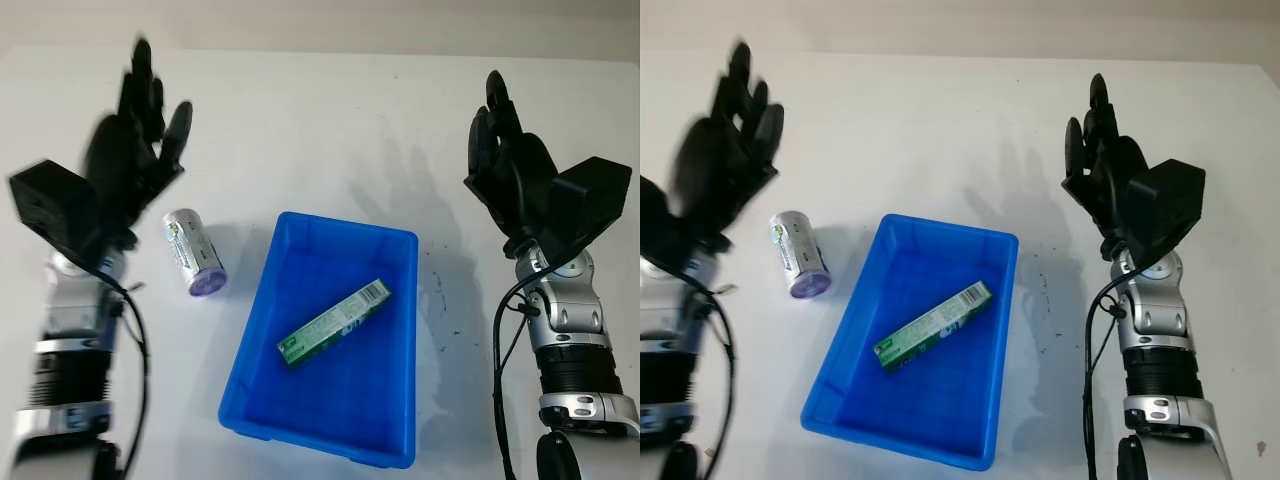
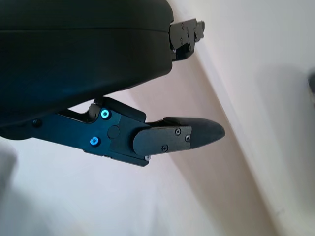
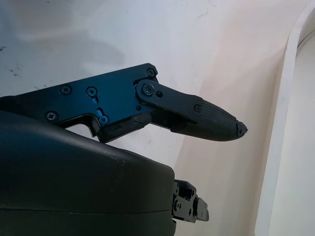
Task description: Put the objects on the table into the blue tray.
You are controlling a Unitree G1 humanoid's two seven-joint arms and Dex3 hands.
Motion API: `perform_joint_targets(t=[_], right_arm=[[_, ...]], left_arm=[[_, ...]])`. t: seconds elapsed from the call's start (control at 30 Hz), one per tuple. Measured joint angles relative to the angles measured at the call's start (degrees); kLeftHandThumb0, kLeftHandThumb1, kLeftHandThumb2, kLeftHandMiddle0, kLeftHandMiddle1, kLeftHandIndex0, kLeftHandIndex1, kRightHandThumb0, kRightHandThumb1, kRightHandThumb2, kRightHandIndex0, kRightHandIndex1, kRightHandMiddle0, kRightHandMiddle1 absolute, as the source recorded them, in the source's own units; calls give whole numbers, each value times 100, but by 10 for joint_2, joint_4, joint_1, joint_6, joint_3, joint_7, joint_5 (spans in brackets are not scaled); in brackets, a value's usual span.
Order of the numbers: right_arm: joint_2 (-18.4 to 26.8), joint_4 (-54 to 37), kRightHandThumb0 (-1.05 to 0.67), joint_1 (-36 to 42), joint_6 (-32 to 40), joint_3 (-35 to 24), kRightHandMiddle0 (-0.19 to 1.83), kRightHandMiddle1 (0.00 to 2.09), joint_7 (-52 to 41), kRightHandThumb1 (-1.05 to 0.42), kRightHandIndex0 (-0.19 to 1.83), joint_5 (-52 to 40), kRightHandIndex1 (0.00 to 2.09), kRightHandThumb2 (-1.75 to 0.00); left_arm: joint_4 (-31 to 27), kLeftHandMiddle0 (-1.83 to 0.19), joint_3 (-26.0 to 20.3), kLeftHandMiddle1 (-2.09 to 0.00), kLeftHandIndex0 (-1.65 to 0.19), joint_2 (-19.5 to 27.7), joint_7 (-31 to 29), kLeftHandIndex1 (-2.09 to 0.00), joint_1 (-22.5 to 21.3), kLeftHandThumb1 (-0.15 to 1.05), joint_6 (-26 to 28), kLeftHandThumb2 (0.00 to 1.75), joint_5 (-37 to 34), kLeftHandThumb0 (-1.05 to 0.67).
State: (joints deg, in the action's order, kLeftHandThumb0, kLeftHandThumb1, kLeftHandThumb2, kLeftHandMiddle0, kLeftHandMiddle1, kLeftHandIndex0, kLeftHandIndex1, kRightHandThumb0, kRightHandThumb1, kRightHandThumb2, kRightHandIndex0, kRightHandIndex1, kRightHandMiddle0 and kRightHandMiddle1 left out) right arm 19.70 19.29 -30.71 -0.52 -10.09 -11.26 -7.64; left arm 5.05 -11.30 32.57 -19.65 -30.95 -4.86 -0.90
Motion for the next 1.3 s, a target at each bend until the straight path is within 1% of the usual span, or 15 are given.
perform_joint_targets(t=[0.13,0.23,0.3,0.37,0.47,0.57,0.6,0.67,0.77,0.83,0.9,1.0,1.1,1.2,1.3], right_arm=[[-1,-13,-68,5,8,0,-19,0,1,-105,-19,0,0,-76],[-2,-18,-66,10,18,0,-19,0,1,-105,-19,-1,0,-78],[-5,-18,-66,12,19,1,-19,0,2,-105,-19,-1,0,-79],[-10,-19,-66,12,19,2,-19,0,2,-105,-19,0,0,-79],[-11,-19,-66,12,19,2,-19,0,1,-105,-19,0,0,-79],[-11,-19,-67,12,19,2,-19,0,0,-105,-19,-1,0,-78],[-11,-19,-67,12,19,2,-19,0,0,-105,-19,-1,0,-78],[-13,-19,-67,12,20,2,-19,0,-2,-105,-19,-2,0,-79],[-13,-16,-67,12,20,2,-19,0,-5,-105,-19,-2,0,-80],[-14,-10,-65,12,19,2,-19,0,-10,-105,-19,-4,0,-81],[-14,-4,-65,11,18,2,-19,0,-13,-105,-19,-6,0,-81],[-14,-1,-66,11,13,1,-19,0,-14,-105,-19,-8,0,-80],[-15,3,-66,11,12,0,-19,0,-14,-105,-19,-11,0,-80],[-16,7,-67,11,13,0,-19,0,-14,-105,-19,-11,0,-79],[-16,7,-66,11,13,0,-19,0,-15,-105,-19,-11,0,-79]], left_arm=[[-56,11,4,-6,7,77,-55,-7,-10,100,44,7,30,-63],[-71,2,8,-9,4,125,-87,-7,-10,93,46,4,57,-58],[-66,4,19,-6,6,156,-104,-6,-10,91,-3,4,87,-54],[-47,5,36,-6,4,194,-98,-7,-11,87,-86,3,141,-54],[23,10,77,-4,7,254,-4,-5,-25,88,-255,5,299,-57],[88,7,139,-6,7,310,107,-5,-67,90,-360,6,482,-53],[112,5,166,-7,4,327,147,-7,-89,91,-388,6,541,-52],[160,2,209,-7,-1,350,211,-9,-130,93,-425,7,626,-52],[207,-3,259,-8,-5,360,297,-9,-177,98,-455,8,707,-51],[233,-5,289,-7,-6,362,351,-8,-196,103,-472,8,745,-46],[250,-8,318,-8,-10,362,398,-9,-207,104,-488,7,776,-43],[265,-7,357,-6,-9,362,463,-7,-216,105,-495,17,820,-27],[274,-4,377,-5,-6,362,467,-5,-223,105,-511,18,824,-23],[283,-6,380,-6,-7,362,456,-6,-224,105,-523,10,803,-24],[292,-8,382,-6,-10,360,458,-7,-224,99,-531,6,784,-34]])
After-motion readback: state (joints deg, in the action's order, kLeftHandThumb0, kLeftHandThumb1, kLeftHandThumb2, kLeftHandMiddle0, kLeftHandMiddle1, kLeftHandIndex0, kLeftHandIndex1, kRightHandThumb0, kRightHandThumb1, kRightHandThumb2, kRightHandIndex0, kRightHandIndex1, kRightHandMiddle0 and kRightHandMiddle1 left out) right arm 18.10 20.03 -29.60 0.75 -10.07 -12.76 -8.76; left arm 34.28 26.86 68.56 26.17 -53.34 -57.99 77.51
